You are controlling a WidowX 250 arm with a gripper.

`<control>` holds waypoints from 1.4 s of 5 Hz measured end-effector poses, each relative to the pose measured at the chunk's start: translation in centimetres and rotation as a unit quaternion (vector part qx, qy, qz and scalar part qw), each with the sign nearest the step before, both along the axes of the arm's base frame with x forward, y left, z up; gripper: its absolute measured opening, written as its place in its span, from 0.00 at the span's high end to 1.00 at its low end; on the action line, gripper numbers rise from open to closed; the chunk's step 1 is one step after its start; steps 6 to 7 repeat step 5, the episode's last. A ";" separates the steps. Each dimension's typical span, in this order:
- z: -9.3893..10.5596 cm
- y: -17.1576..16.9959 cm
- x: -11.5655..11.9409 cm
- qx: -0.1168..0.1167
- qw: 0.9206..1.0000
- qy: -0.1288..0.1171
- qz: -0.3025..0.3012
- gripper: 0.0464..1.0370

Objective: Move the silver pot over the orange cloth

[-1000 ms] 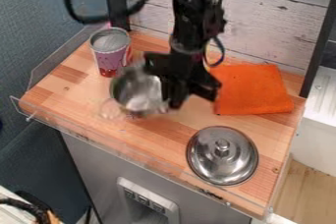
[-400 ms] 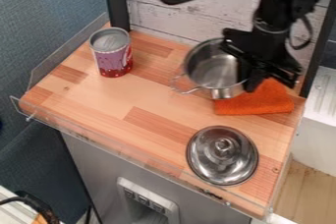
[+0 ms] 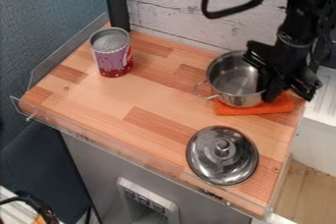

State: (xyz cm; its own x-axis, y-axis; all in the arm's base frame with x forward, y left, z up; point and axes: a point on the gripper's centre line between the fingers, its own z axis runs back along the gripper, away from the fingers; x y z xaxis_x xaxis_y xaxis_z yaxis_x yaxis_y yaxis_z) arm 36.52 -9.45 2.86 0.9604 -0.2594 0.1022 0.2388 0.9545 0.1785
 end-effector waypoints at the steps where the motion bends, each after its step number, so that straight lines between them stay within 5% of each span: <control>1: -0.7 -0.2 0.1 0.000 1.000 0.014 0.005 0.95; 2: -0.7 -0.2 -0.3 -0.001 1.000 0.027 0.009 0.79; 4: 3.6 0.9 -1.4 -0.053 0.996 -0.028 0.070 0.20; 5: 5.0 1.4 -2.5 -0.057 0.993 -0.029 0.102 0.03; 7: 5.0 1.4 -2.5 -0.057 0.993 -0.029 0.102 0.03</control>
